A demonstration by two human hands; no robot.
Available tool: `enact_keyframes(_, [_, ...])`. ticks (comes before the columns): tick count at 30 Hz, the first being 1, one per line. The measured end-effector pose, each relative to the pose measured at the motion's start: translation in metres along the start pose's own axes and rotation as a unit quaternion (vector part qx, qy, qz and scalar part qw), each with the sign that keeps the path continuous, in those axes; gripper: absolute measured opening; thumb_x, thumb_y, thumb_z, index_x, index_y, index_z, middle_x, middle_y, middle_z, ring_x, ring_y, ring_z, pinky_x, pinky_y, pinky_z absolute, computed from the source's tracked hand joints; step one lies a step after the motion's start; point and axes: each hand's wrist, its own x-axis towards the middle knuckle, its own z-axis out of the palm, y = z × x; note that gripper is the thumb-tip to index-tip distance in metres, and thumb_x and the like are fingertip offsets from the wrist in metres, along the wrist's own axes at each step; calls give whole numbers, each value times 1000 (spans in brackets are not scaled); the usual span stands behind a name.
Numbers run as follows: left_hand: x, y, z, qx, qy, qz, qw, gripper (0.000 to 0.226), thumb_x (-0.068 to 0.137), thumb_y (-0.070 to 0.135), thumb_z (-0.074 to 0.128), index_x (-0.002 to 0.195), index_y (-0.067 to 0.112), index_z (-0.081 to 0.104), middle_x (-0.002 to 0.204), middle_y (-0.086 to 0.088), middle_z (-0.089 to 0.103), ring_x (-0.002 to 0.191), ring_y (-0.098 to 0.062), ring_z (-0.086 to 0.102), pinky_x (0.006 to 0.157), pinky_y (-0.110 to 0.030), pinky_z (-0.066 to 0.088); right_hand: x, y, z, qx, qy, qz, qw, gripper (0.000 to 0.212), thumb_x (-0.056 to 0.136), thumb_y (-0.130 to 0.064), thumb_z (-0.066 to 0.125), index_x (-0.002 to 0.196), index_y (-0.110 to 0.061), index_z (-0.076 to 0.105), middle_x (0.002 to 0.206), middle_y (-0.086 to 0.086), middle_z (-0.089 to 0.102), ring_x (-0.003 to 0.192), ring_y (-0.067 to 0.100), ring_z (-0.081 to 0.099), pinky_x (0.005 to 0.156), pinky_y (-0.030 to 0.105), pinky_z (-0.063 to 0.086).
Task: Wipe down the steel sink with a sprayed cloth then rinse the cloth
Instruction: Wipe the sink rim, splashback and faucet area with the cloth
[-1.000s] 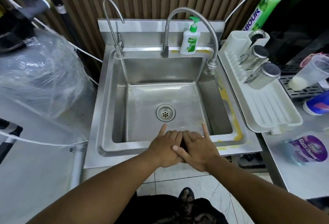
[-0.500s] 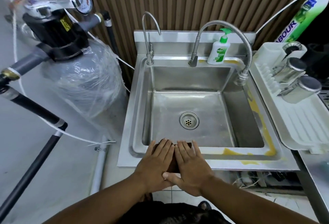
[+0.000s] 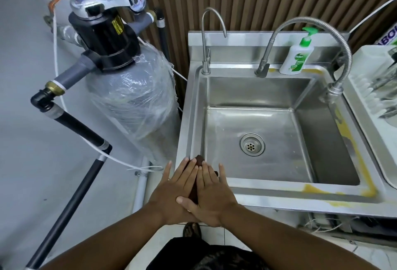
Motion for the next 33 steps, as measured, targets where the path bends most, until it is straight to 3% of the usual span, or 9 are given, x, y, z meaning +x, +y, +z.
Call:
enact_keyframes(4, [20,-10,-13,27,-22,-2,999,130,65,96,33,157,18,-16,164,-2,-26,145,-21,-38,117,-62,-14,19,-2,-15,73,-24,30,997,106,83,-84,-5,159,-9,-7,168,13,0,155,19,0,114,57,-26])
enact_keyframes(8, [39,-19,-26,35,-64,12,997,147,49,107,32,153,20,-26,158,0,-40,140,-21,-46,115,-61,-19,40,0,-25,195,-49,55,978,103,83,-84,-4,158,-14,-13,168,9,-6,155,13,5,115,52,-27])
enact_keyframes(16, [77,-41,-32,81,-37,-10,996,112,75,89,21,156,24,-22,163,0,-31,142,-20,-43,115,-59,-18,67,4,-51,339,-46,86,936,95,89,-82,7,156,-20,-20,167,4,-15,155,14,9,124,43,-10])
enact_keyframes(20, [74,-42,-29,80,-38,-3,996,114,72,90,17,156,23,-21,163,-1,-31,142,-19,-43,116,-58,-18,65,3,-49,326,-41,83,941,101,87,-84,6,157,-16,-16,168,5,-9,155,12,5,125,39,-9])
enact_keyframes(23, [61,-38,-24,72,-42,0,997,116,72,93,17,156,23,-21,163,-2,-30,142,-21,-43,117,-59,-16,60,0,-43,296,-38,86,950,117,76,-92,1,159,-11,-11,169,8,-1,154,13,10,125,38,-7])
enact_keyframes(26, [44,-23,-26,37,-56,-6,998,121,65,100,8,154,25,-26,160,-2,-36,140,-21,-46,116,-60,-16,49,-5,-41,246,-54,87,964,122,73,-94,-4,159,-8,-5,168,11,10,154,16,16,124,43,-10])
enact_keyframes(30, [17,5,-22,1,-66,-50,997,121,58,98,-3,151,27,-32,158,-1,-39,137,-21,-49,116,-59,-19,26,-15,-39,177,-71,70,979,113,79,-88,-5,160,-10,2,166,16,17,152,23,19,120,53,-17])
enact_keyframes(31, [11,12,-16,-9,-48,-64,997,117,65,98,2,153,28,-29,161,-3,-32,141,-23,-44,116,-60,-16,20,-16,-36,157,-69,62,983,109,82,-86,-4,160,-10,3,166,16,16,153,24,17,119,55,-18])
enact_keyframes(33, [-1,28,-7,-40,-31,-100,994,113,76,93,22,160,22,-4,168,-12,1,153,-29,-17,117,-62,1,9,-13,-28,105,-54,39,992,107,83,-84,-5,161,-11,5,166,14,15,153,26,12,117,57,-21])
